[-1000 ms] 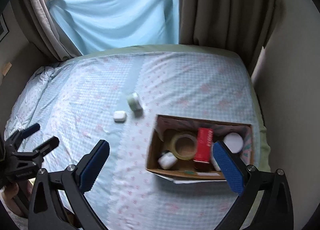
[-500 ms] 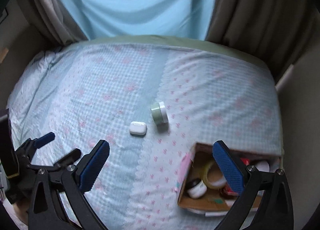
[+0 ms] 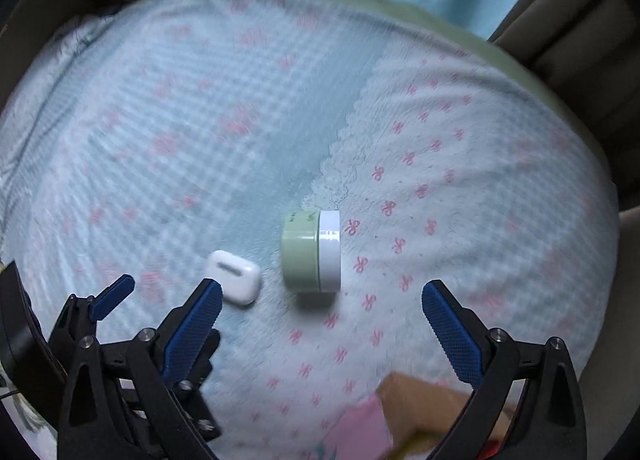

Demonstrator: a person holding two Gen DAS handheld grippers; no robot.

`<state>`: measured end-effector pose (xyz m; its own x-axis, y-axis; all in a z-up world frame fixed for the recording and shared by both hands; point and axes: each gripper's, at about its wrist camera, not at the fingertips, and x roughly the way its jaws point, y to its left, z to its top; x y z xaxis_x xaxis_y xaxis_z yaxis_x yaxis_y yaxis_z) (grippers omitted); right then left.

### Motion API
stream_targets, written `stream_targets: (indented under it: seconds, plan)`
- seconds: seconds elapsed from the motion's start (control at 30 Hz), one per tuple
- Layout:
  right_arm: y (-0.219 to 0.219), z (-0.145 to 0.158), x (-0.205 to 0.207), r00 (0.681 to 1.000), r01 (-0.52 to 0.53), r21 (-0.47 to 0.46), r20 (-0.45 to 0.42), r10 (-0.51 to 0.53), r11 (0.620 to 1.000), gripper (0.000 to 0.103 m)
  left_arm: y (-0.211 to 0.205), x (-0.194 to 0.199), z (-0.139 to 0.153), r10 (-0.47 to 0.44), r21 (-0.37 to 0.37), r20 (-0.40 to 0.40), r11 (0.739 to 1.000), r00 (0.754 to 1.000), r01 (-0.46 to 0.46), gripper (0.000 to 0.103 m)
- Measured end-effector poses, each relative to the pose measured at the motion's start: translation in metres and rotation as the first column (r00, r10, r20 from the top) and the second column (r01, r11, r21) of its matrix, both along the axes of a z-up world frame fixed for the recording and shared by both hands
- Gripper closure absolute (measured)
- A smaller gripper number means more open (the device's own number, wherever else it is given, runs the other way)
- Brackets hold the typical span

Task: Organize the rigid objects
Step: 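Grasp the white earbud case with the left tool while the right tool grasps the green jar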

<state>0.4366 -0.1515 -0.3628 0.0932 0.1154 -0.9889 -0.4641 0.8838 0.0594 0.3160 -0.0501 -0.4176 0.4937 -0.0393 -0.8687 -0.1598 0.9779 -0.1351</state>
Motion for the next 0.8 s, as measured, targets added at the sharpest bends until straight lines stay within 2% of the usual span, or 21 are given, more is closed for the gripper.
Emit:
stream_targets:
  seconds: [0.17,0.37,0.4,0.5,0.6,0.8]
  plan:
    - [0.000,-0.045,0.009,0.997,-0.005,0.013,-0.070,0.006,1.000,0.029,-0.016,0.008,-0.033,-0.015,0.051,0.053,0.999,0.998,0.013,0.013]
    - [0.002,-0.066,0.017,0.996,0.001,0.043,-0.090,0.002,0.999,0.031,-0.019,0.017,-0.045,-0.031,0.066,0.055,0.997,0.998,0.027,0.017]
    - [0.004,-0.069,0.017,0.996,-0.002,0.044,-0.094,0.006,0.999,0.037,-0.019,0.018,-0.045,-0.035,0.069,0.061,0.997,0.998,0.030,0.018]
    - [0.008,-0.077,0.018,0.995,-0.012,0.039,-0.099,0.015,0.999,0.051,-0.019,0.020,-0.045,-0.046,0.084,0.065,0.996,0.997,0.040,0.034]
    - [0.009,-0.077,0.018,0.997,-0.012,0.019,-0.079,0.014,1.000,0.058,-0.015,0.022,-0.044,-0.048,0.089,0.067,0.995,0.997,0.042,0.045]
    - [0.000,-0.070,0.014,0.997,0.017,0.034,-0.075,-0.014,0.999,0.061,-0.009,0.019,-0.041,-0.058,0.073,0.062,0.996,0.996,0.054,0.046]
